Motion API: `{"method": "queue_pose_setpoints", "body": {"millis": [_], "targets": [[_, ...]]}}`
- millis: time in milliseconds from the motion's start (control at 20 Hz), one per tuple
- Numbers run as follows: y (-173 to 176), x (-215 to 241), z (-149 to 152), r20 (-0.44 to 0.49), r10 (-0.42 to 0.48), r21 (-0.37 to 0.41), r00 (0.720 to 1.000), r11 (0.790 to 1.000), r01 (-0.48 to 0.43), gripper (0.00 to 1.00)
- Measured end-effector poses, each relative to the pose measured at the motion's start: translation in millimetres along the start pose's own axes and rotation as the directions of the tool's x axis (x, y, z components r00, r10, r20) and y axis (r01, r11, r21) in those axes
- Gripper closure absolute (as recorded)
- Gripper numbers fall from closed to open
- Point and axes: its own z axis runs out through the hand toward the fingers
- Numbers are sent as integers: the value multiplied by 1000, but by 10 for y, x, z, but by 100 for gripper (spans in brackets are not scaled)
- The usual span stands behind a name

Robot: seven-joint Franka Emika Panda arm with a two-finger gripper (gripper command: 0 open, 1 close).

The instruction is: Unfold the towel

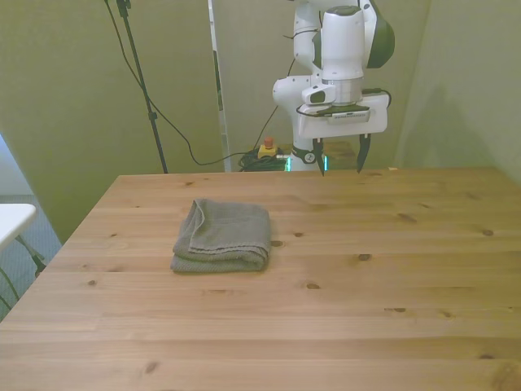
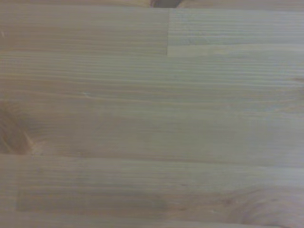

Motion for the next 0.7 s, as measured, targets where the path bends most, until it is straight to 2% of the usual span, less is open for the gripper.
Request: {"method": "queue_pose_setpoints", "body": {"millis": [300,500,700], "targets": [[216,243,-69,-13,52,2,999,999,-52,0],[653,692,-209,-17,118,2,993,993,-118,0],[1271,1257,-319,-2,180,12,984,984,-180,0]]}}
